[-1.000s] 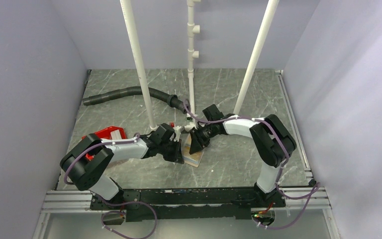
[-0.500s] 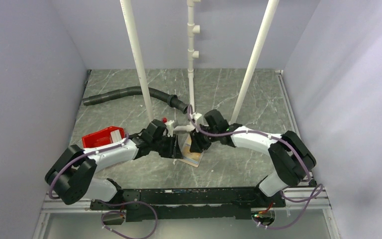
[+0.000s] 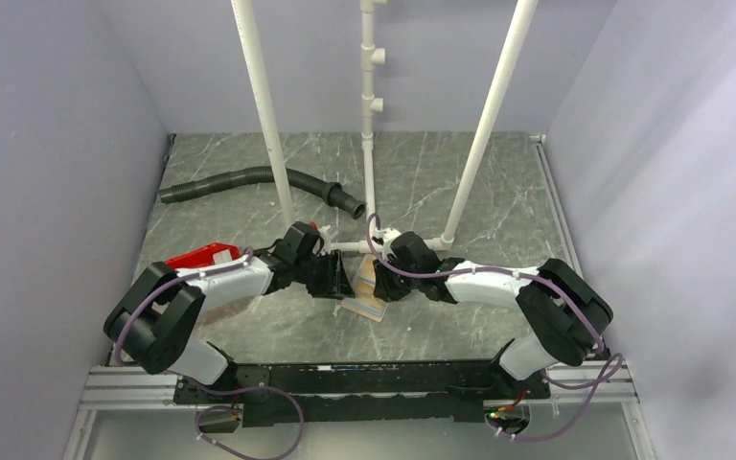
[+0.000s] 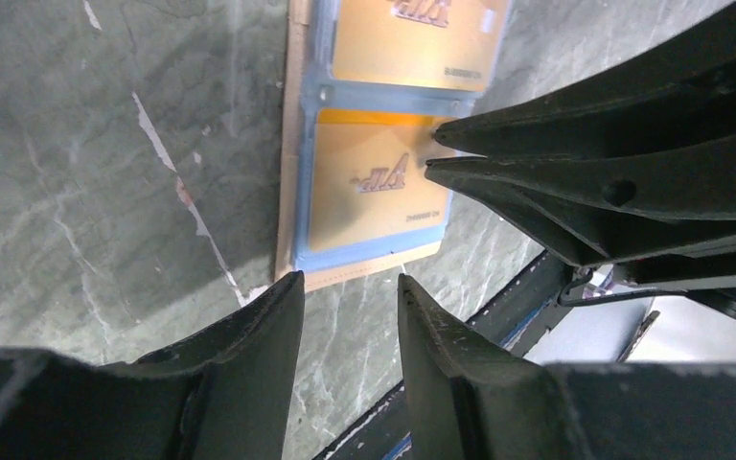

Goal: Put the credit cards into the card holder
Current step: Insert the credit card into the card holder.

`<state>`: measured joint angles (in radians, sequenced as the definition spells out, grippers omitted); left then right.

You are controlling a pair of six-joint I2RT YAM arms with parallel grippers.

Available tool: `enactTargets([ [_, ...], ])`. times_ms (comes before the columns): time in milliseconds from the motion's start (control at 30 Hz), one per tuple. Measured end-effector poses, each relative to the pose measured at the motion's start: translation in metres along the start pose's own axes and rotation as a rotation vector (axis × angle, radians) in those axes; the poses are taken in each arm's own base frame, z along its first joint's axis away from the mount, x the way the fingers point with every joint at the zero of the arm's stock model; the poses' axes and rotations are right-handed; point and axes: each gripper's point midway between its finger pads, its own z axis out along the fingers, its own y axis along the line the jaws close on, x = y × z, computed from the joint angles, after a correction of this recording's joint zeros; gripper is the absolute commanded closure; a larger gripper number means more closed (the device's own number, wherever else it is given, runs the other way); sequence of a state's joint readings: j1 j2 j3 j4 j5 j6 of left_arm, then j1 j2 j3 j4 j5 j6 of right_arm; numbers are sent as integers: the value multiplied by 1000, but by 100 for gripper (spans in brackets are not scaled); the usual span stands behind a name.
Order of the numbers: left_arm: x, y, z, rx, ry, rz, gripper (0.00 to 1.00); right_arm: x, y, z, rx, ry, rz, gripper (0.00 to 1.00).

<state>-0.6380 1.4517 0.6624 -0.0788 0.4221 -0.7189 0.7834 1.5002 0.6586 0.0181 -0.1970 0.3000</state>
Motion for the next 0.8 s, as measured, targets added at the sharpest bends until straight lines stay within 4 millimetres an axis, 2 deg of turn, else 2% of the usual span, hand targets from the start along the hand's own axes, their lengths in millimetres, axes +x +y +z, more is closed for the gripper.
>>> enactTargets([
  [233, -2, 7, 11, -19, 21, -18, 54, 1, -1, 3, 8, -26, 72, 79],
  [800, -2, 6, 18, 9, 33, -20, 58, -1, 0, 6, 0, -37, 92, 79],
])
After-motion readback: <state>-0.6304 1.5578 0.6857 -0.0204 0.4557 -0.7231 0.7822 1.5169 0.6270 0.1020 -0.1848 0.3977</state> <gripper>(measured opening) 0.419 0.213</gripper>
